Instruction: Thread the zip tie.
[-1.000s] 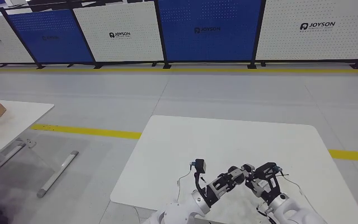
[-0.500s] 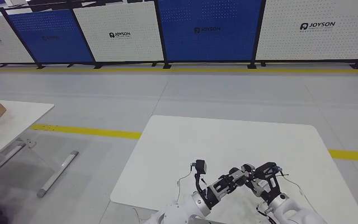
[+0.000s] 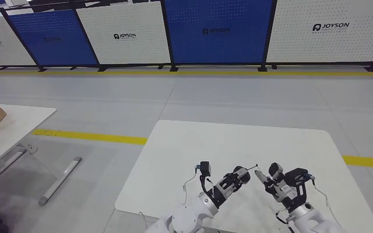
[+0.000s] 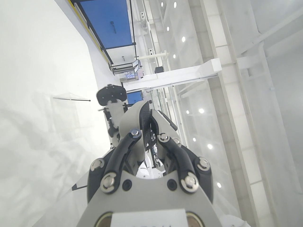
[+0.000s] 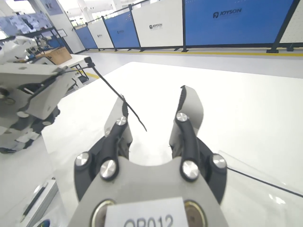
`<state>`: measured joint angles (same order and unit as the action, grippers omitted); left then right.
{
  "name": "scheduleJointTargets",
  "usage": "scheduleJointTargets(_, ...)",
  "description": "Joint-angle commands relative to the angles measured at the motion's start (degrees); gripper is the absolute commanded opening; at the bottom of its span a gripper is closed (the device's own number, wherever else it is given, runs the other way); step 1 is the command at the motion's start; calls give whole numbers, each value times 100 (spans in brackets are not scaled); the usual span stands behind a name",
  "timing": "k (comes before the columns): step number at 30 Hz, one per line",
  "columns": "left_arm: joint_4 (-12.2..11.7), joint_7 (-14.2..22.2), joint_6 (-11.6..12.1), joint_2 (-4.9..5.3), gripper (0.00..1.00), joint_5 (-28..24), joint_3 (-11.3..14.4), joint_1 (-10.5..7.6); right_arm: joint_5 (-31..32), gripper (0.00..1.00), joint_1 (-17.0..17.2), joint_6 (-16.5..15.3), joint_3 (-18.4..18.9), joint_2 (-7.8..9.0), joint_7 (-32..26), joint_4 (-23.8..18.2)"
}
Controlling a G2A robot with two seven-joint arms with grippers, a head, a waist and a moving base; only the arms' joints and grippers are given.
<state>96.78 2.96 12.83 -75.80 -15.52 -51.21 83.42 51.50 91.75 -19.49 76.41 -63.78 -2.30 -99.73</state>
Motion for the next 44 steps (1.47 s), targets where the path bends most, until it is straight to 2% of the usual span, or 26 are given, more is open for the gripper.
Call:
scheduleJointTargets(1, -96, 9, 45, 1, 0, -59, -40, -8, -236, 100, 73, 1, 113, 12, 151, -10)
scheduleJointTargets(6, -292, -27, 23, 9, 0, -201, -169, 8, -644, 100, 279, 1, 301, 84, 514, -106)
scheduleJointTargets(12, -501, -8, -191, 24, 0, -274, -269, 24, -1083, 100, 598, 1, 489, 226, 1120, -264)
scheduleJointTargets(14, -553, 17, -179, 32, 0, -281, -291, 68, -1165, 100, 737, 1, 545, 273, 1382, -314)
scheduleJointTargets(19, -669, 30, -82, 51, 0, -382, -375, 208, -1165, 100, 737, 1, 545, 273, 1382, -314)
scheduleJointTargets(32, -671, 29, -66, 51, 0, -388, -379, 216, -1165, 100, 737, 1, 545, 273, 1382, -314)
scheduleJointTargets(34, -590, -52, 34, 47, 0, -408, -399, 243, -1165, 100, 737, 1, 545, 273, 1382, -314)
scheduleJointTargets(36, -458, -177, 218, 51, 0, -396, -442, 343, -1165, 100, 737, 1, 545, 273, 1382, -314)
scheduleJointTargets(39, -307, -395, 348, 54, 0, -400, -511, 466, -1165, 100, 737, 1, 545, 273, 1382, -314)
scheduleJointTargets(44, -295, -418, 345, 53, 0, -399, -512, 477, -1165, 100, 737, 1, 545, 273, 1382, -314)
